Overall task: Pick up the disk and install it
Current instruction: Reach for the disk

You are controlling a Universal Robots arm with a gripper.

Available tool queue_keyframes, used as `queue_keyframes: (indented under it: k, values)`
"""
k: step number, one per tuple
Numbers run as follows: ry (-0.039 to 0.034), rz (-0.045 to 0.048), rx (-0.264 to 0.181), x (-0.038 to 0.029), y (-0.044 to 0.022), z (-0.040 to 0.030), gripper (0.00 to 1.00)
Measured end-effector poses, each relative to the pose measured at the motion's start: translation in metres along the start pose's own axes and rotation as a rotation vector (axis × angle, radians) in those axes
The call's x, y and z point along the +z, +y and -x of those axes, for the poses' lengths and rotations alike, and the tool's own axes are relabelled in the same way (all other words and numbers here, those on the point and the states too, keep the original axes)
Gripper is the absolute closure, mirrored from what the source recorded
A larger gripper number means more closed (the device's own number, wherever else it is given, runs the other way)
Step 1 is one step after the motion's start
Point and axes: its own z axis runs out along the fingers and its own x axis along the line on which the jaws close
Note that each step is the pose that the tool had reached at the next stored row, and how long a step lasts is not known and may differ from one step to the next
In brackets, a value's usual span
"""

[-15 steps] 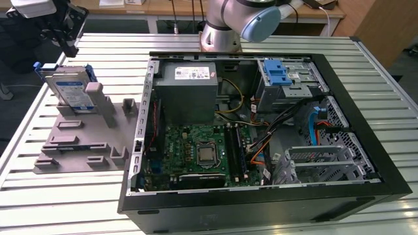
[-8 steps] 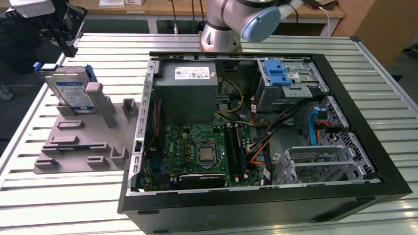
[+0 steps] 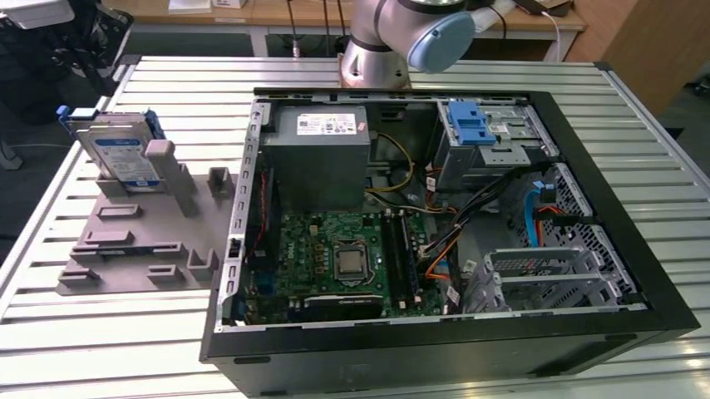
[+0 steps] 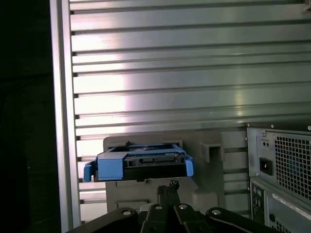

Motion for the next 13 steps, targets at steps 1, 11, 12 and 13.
queue_keyframes:
  k: [1, 11, 12, 13]
  values:
    - [0.0003, -0.0003, 0.000, 0.0002, 0.0005, -0.0015, 0.89]
    - [0.0030, -0.0012, 0.000, 0.0022, 0.0043, -0.0191, 0.89]
    - [0.0031, -0.0012, 0.000, 0.0025, 0.0047, -0.0216, 0.89]
    - [0.0033, -0.0012, 0.000, 0.0028, 0.0051, -0.0241, 0.89]
